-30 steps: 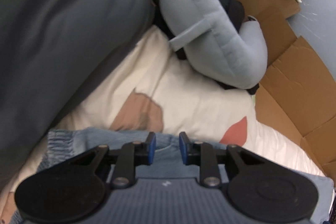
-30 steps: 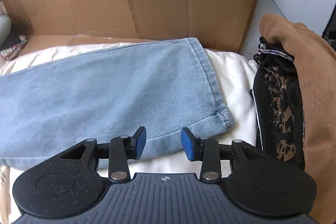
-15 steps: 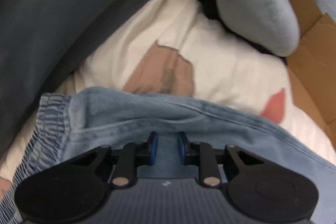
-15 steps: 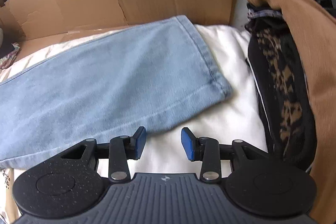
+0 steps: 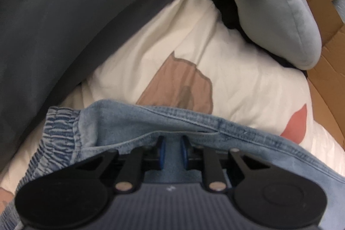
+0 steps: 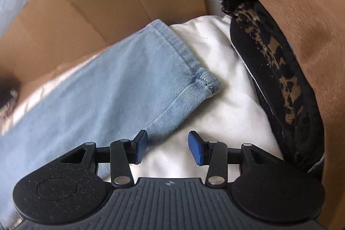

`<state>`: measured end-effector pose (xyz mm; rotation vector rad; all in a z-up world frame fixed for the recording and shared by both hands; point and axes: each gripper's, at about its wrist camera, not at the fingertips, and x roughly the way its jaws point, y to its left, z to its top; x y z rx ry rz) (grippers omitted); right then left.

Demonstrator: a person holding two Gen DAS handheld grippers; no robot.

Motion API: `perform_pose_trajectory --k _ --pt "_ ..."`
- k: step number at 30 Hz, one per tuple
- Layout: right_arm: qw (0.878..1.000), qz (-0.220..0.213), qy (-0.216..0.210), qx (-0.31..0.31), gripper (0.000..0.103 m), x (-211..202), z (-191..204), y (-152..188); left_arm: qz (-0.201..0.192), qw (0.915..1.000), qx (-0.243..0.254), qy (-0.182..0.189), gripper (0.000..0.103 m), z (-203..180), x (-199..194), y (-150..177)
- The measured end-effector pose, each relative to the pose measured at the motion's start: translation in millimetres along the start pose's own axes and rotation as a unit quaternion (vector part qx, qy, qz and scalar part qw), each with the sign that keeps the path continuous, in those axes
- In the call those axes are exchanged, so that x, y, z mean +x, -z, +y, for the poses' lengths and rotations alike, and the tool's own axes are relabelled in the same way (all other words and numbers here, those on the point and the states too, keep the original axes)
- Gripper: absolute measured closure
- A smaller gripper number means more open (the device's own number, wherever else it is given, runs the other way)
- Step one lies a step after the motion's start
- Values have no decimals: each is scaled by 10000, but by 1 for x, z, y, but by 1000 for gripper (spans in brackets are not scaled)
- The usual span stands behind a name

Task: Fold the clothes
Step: 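Grasp the jeans leg hem by the cardboard box with the right tool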

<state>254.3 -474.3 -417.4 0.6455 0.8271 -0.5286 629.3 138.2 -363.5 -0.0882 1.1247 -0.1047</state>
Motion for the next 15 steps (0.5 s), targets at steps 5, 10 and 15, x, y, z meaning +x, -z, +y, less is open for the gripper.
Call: perform_pose_trajectory --k 5,10,15 --pt "9990 -183 -167 371 54 4 -11 -10 -45 9999 83 43 76 -8 -24 7" --pt "9972 -390 -132 617 62 13 -21 -21 51 9986 405 335 70 -25 -48 26" --pt "9978 -569 -18 330 101 8 -16 -31 303 9934 848 708 67 -53 -64 60"
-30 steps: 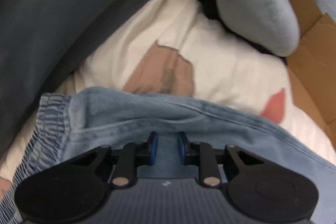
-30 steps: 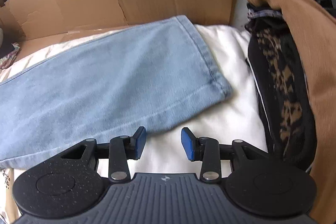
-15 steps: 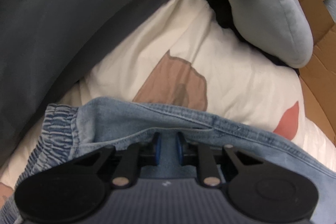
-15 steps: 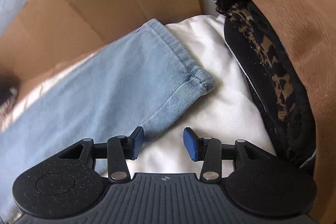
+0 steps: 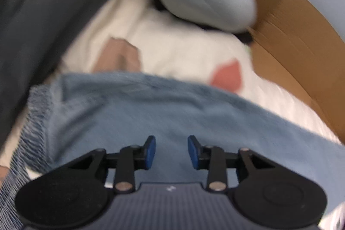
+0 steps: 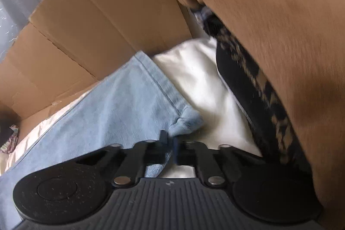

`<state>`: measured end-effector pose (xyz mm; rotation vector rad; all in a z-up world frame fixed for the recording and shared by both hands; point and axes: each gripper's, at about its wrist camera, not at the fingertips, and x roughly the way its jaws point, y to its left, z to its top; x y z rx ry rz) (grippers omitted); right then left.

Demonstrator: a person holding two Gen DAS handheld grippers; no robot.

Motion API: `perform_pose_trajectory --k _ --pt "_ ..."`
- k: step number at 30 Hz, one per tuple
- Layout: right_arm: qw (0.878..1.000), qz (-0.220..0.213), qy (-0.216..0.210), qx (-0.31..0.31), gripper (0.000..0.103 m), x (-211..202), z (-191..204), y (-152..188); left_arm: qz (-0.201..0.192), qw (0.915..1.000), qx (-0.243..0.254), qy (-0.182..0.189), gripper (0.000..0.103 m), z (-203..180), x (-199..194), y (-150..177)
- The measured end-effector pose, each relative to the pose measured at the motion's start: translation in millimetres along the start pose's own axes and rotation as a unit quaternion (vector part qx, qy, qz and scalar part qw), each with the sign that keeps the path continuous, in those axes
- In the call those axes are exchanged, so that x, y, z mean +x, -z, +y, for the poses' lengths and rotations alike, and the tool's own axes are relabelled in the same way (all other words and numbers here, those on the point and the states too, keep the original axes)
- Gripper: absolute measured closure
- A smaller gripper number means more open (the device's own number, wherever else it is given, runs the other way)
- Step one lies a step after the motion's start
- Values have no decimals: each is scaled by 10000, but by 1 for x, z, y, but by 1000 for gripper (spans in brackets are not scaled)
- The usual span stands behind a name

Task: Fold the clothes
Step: 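Grasp the jeans leg hem by the cardboard box with the right tool, then open the right tool to release the leg hem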

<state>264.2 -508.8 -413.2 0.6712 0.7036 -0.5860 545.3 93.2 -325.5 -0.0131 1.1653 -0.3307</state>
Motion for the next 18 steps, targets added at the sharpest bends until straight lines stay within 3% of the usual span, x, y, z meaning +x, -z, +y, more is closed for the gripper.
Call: perform_pose_trajectory --k 13,18 --pt "9969 -610 -1 -503 101 -38 37 -41 435 9932 957 501 67 -56 -7 54" --pt "9974 -434 230 -521 101 -33 30 -34 643 9865 1307 753 67 -74 0 72"
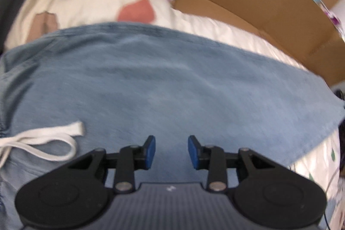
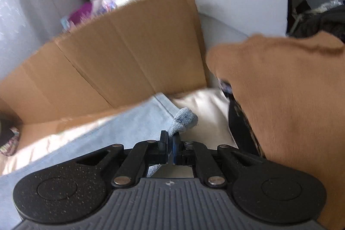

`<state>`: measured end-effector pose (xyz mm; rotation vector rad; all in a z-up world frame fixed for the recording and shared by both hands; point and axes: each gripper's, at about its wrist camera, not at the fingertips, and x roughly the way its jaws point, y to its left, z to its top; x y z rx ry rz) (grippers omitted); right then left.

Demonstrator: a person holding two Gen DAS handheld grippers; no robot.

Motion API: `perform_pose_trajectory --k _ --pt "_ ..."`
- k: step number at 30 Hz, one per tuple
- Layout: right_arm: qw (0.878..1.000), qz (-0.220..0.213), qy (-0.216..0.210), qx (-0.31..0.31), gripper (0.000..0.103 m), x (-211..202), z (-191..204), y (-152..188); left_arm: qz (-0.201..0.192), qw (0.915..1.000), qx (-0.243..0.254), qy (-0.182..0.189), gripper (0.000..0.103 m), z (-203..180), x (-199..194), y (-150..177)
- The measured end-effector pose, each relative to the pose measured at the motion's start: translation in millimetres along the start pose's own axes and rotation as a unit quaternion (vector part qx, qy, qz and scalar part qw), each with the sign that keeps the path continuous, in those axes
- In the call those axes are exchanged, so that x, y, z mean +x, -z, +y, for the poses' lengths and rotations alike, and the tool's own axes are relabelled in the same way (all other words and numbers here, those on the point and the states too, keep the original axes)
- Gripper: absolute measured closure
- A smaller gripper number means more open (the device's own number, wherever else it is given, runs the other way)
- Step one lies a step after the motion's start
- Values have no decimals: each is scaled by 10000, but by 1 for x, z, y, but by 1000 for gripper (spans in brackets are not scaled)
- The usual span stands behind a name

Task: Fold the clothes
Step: 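Open the right tool to release the leg hem, then raise both open tools above the flattened jeans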

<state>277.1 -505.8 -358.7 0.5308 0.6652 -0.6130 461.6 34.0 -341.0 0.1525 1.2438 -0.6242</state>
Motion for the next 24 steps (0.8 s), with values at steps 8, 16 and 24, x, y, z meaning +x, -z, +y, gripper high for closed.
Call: perform_pose_trajectory --k 8,16,24 --pt "9936 380 733 -775 90 20 -2 27 405 9974 453 389 68 -40 35 21" --pt "9858 273 1052 -1276 78 -1 4 28 414 9867 1254 944 69 -105 59 24" --pt "9867 160 341 -1581 76 -28 12 32 559 9611 2378 1291 74 -171 90 17"
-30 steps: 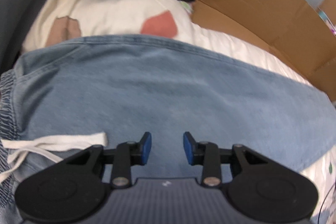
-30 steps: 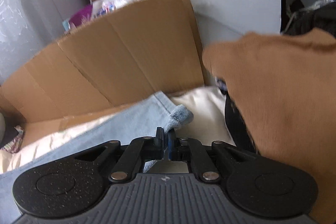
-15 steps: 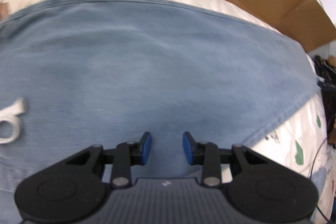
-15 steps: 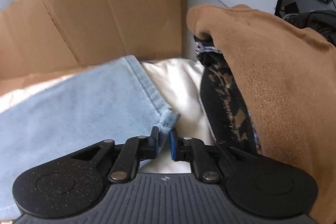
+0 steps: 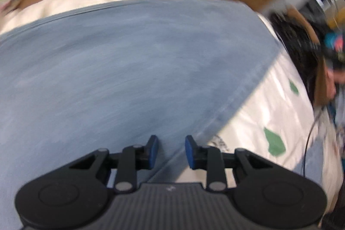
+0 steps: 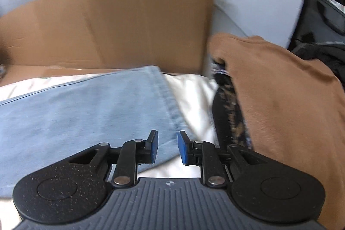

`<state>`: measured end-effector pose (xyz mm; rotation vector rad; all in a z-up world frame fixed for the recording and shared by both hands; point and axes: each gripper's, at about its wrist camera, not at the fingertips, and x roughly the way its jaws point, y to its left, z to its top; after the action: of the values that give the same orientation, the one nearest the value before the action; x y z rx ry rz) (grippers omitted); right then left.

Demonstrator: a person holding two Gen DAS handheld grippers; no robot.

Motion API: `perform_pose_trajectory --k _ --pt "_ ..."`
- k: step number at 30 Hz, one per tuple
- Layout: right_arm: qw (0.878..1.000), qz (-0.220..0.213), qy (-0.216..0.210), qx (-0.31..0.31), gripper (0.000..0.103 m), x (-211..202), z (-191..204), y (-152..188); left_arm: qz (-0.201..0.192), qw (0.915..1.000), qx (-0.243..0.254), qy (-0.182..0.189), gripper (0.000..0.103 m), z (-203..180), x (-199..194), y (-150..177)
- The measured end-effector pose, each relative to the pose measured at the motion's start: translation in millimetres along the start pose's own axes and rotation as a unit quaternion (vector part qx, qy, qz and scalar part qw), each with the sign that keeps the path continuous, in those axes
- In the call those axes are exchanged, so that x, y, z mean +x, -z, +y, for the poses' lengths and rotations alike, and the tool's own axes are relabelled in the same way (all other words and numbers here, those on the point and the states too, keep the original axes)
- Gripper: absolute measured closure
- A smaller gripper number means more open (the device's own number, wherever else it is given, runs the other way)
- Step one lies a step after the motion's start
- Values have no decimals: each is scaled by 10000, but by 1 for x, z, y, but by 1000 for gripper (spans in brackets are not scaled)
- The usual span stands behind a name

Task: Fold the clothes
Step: 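Raise both open tools above the flattened jeans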

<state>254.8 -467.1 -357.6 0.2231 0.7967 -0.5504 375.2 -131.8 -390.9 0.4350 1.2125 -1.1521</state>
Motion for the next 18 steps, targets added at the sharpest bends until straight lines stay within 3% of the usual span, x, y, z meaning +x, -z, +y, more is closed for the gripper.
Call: perform_pose_trajectory --k 2,7,12,18 --pt "9995 80 -294 -112 76 -3 1 1 147 9991 404 -53 74 -9 10 -11" --pt "9925 314 -1018 -593 75 -5 18 11 215 9989 407 -52 75 -19 26 -28" --pt "9821 529 -1469 -1057 71 15 44 19 67 9988 481 -17 71 -32 32 -25" --pt "9743 636 -1634 -1413 69 48 67 28 -118 9999 -48 108 74 -35 22 -32"
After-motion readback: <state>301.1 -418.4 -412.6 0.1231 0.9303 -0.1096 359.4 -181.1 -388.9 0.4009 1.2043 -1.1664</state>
